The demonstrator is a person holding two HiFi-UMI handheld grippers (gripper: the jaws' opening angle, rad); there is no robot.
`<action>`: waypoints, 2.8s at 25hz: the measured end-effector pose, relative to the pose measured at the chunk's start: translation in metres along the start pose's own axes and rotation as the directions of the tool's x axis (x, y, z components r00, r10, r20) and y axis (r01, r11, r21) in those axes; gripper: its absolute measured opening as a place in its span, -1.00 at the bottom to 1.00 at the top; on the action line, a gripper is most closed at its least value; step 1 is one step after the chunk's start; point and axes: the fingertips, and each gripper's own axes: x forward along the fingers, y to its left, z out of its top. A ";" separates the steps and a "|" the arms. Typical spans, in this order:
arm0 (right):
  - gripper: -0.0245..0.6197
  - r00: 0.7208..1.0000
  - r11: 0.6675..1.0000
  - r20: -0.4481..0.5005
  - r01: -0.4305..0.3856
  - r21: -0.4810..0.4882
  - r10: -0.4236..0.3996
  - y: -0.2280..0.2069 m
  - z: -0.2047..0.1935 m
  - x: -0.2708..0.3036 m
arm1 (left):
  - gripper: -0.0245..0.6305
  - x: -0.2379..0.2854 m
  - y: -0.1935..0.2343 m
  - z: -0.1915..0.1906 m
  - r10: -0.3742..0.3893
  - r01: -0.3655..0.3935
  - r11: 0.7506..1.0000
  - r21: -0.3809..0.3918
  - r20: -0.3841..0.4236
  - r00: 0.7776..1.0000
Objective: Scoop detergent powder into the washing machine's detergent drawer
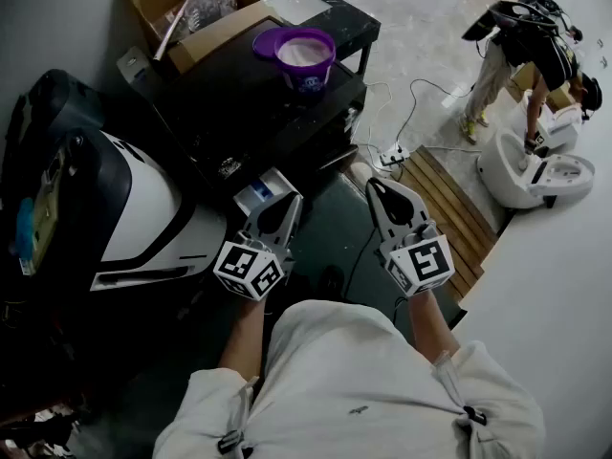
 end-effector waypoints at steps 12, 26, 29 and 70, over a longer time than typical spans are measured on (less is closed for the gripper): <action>-0.89 1.000 1.000 0.007 -0.016 0.006 0.016 0.003 -0.003 -0.006 | -0.86 -0.002 -0.009 -0.011 0.014 -0.014 1.000 0.001 -0.010 1.000; -0.88 0.999 0.999 -0.008 -0.031 0.033 0.031 0.016 -0.006 0.011 | -0.86 -0.011 0.009 -0.014 0.015 -0.016 0.999 -0.030 -0.031 0.999; -0.88 1.000 0.999 -0.017 -0.010 0.036 0.011 0.016 -0.005 0.020 | -0.86 -0.007 0.019 -0.011 -0.003 0.002 0.999 -0.037 -0.033 0.999; -0.88 0.993 0.994 -0.038 0.108 0.020 -0.108 0.001 0.012 0.148 | -0.86 0.046 0.139 0.028 -0.140 0.135 0.989 -0.056 -0.090 0.986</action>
